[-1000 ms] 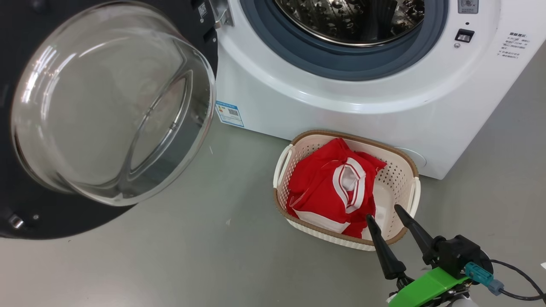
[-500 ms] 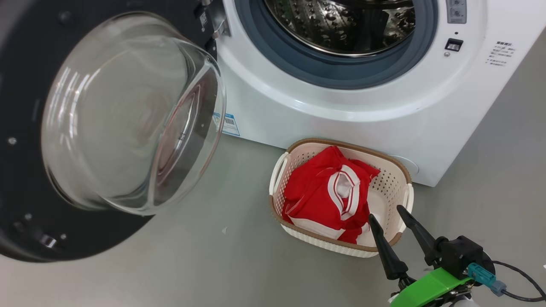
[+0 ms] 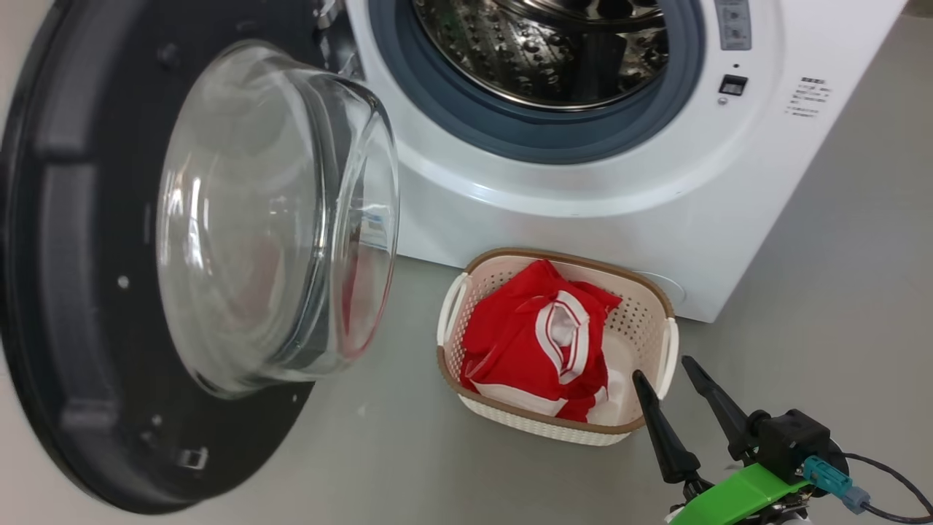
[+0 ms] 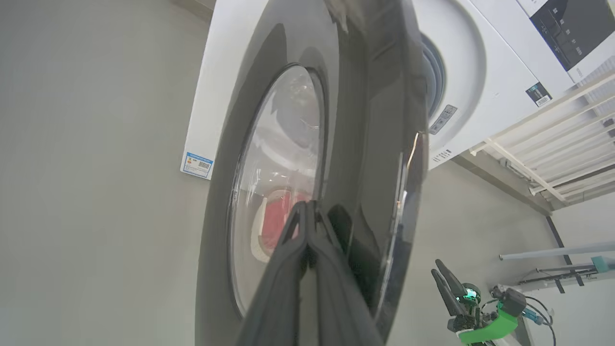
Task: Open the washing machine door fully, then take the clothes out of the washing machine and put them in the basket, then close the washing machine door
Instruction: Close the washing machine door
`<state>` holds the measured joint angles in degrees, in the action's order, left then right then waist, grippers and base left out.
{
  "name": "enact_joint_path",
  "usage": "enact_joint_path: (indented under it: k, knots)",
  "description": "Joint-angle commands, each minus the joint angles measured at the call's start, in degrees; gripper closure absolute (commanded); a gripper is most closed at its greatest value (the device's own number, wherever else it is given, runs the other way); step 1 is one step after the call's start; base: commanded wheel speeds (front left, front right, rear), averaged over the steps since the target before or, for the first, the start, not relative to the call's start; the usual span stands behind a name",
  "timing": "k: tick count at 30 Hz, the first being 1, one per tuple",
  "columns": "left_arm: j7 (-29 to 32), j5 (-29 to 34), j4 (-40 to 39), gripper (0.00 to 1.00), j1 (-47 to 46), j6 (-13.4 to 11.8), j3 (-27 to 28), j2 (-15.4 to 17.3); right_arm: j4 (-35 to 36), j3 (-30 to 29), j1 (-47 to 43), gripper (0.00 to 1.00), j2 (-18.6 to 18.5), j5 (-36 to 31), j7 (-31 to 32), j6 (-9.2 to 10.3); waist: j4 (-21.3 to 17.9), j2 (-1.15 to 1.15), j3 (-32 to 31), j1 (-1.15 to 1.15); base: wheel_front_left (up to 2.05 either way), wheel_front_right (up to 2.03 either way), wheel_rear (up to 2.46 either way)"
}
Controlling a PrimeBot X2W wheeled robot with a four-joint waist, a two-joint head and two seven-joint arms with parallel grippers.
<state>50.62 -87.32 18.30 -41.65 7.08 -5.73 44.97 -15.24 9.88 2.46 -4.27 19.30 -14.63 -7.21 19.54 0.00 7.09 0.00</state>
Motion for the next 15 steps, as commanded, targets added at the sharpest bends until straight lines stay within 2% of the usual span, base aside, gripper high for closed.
enact_joint_path:
  k: [1,15]
  knots:
    - [0.58,-0.39,-2.89,1.00,-0.63,0.41,1.76,2.76,1.62,1.07,0.44,0.00,0.08,0.15,-0.37,-0.28,-0.91,0.00,-0.01,0.00,0.00,0.00,0.00]
    - [-2.29,-0.18,-15.66,1.00,-1.20,0.41,-2.99,-1.20,2.31,0.32,0.76,0.00,0.77,0.10,-0.37,-0.28,-7.38,0.00,0.30,0.00,0.00,0.00,0.00]
